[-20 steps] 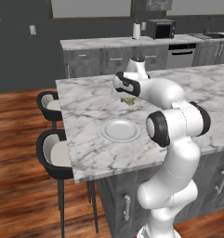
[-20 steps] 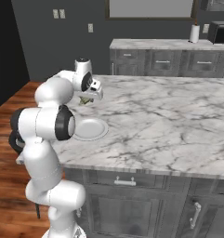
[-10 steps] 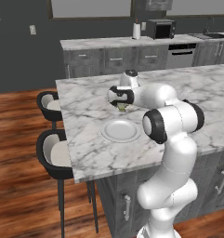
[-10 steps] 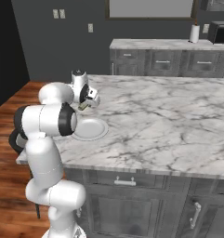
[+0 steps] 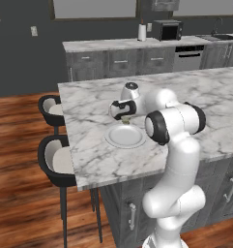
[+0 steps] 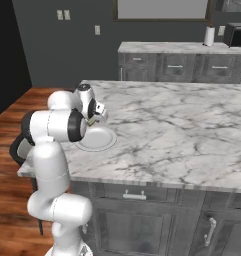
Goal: Retrieve the butter from the fridge and place it on a plate on the dining table. Then retrieve the butter knife by the fridge and place it near the plate.
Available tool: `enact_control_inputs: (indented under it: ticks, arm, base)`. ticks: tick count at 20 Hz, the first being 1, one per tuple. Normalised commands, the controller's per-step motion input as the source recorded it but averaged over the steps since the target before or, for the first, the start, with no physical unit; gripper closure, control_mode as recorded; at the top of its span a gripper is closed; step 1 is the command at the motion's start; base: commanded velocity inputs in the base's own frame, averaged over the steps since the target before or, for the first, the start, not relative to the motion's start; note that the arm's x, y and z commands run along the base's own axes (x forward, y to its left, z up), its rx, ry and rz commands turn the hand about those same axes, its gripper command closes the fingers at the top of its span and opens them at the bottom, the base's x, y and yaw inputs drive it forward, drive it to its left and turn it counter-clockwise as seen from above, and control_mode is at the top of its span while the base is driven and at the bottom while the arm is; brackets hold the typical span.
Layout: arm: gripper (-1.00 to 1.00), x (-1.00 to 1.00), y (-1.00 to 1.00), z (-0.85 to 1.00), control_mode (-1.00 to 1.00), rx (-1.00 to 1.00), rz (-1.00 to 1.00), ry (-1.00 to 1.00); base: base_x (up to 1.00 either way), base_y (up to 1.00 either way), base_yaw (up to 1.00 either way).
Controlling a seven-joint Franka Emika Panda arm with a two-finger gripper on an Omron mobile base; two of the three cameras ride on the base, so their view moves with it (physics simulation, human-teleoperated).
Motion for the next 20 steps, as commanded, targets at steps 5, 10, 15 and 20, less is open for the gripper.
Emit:
enact_control_inputs:
  ticks: [5,10,15,20]
  arm:
    - [1.0,0.18,0.0,-0.45,-1.0,-0.01,-0.02,-0.02]
    - [1.0,0.02,-0.02,-0.4,-1.0,-0.02,-0.03,0.08]
    - [1.0,0.04,0.0,-0.24,-1.0,-0.01,-0.02,0.01]
    - [1.0,0.01,-0.02,-0.01,-1.0,0.0,0.0,0.0]
  base:
    - [0.0,0.0,0.0]
    - [0.0,0.0,0.0]
    - [0.0,0.0,0.0]
    - [0.0,0.0,0.0]
